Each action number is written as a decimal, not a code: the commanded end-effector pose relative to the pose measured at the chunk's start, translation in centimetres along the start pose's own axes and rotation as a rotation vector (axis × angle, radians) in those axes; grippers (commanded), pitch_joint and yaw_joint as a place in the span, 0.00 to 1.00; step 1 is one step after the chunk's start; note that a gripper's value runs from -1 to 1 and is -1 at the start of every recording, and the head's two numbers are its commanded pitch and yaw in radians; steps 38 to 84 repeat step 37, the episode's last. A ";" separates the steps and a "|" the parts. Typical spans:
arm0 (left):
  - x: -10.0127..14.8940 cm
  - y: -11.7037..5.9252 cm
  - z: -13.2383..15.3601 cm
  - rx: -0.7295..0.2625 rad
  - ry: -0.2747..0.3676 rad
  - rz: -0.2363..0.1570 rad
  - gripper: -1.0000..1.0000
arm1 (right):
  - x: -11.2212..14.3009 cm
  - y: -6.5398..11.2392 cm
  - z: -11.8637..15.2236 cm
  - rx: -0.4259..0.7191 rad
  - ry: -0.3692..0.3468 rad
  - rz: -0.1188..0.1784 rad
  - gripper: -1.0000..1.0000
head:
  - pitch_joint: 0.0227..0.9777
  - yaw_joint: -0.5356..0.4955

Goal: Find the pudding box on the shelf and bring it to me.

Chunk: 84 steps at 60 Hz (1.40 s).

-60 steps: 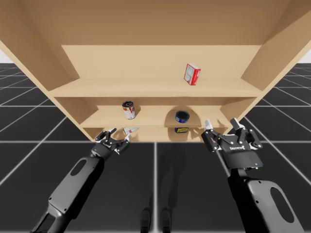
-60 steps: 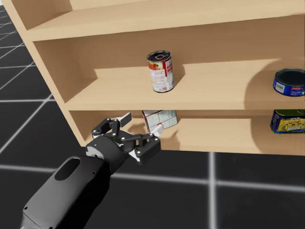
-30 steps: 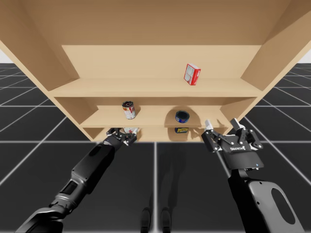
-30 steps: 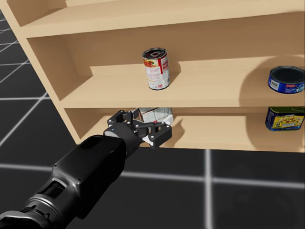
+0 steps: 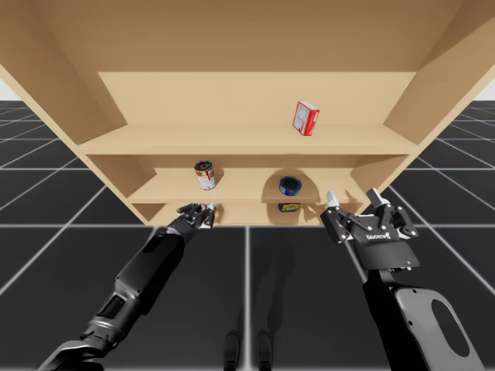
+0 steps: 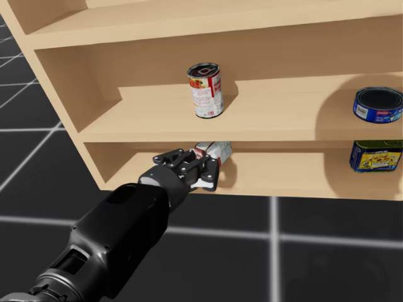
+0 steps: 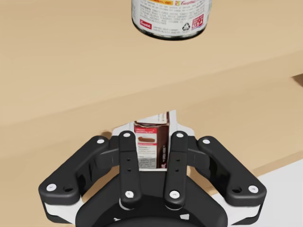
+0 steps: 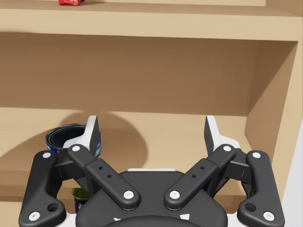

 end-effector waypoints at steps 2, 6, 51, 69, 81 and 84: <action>1.4 -0.8 1.5 -0.071 -0.016 -0.044 1.00 | 0.0 0.0 0.0 -0.002 -0.001 -0.001 0.00 | 0.73 0.75; 1.8 -1.1 2.5 -0.071 -0.010 -0.068 1.00 | 0.0 0.0 0.0 -0.002 -0.001 -0.001 0.00 | 0.73 0.75; 2.0 -1.7 13.8 -0.092 0.049 -0.176 1.00 | 0.2 -0.1 0.0 -0.004 -0.002 -0.010 0.00 | 0.72 0.75; 2.0 -1.7 13.8 -0.092 0.049 -0.176 1.00 | 0.2 -0.1 0.0 -0.004 -0.002 -0.010 0.00 | 0.72 0.75; 2.0 -1.7 13.8 -0.092 0.049 -0.176 1.00 | 0.2 -0.1 0.0 -0.004 -0.002 -0.010 0.00 | 0.72 0.75; 2.0 -1.7 13.8 -0.092 0.049 -0.176 1.00 | 0.2 -0.1 0.0 -0.004 -0.002 -0.010 0.00 | 0.72 0.75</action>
